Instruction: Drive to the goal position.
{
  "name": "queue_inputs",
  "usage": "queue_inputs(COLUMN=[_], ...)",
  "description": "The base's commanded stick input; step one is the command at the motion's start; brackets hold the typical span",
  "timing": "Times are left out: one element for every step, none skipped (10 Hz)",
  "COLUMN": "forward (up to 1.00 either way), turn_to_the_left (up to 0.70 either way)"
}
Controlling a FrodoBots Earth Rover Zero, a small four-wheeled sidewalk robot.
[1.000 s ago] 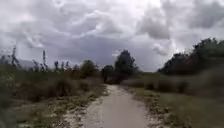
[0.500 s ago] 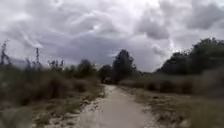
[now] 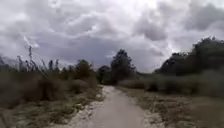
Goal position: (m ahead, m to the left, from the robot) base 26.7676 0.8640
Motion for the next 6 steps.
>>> queue_inputs(forward=[0.85, 0.85, 0.85, 0.85, 0.85, 0.85], turn_to_the_left=[0.0, 0.0, 0.0, 0.0, 0.0, 0.0])
